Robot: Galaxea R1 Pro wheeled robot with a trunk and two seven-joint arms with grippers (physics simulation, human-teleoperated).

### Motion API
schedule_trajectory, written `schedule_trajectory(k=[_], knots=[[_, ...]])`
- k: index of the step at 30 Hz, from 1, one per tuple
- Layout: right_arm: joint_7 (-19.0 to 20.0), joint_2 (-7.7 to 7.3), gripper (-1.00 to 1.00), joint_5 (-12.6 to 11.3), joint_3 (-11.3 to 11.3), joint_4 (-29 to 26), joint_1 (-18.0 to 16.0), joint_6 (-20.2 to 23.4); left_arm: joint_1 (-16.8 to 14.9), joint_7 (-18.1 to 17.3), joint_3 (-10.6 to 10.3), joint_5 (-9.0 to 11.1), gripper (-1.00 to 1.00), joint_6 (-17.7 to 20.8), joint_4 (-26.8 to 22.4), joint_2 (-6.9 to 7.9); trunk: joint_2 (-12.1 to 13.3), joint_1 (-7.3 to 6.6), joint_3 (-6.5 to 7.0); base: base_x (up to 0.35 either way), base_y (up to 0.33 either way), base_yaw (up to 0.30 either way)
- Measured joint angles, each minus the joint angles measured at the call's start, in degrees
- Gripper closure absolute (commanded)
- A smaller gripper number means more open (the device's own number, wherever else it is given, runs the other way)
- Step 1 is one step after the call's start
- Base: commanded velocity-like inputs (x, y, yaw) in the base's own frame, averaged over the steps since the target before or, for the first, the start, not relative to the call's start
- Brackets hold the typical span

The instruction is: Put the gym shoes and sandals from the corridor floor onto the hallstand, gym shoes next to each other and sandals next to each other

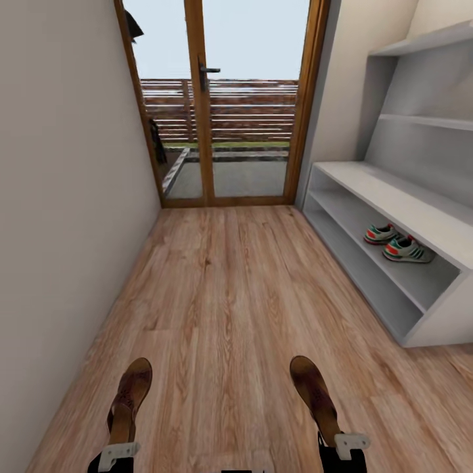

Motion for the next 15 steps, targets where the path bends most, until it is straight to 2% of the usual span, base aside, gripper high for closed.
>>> schedule_trajectory(k=[15], knots=[[0.01,0.03,1.0,0.08,-0.01,0.0,0.02,0.02,0.0,0.0,0.0,0.04,1.0,0.0,-0.05,0.0,0.0,0.0,0.0,0.339,0.0,0.0]])
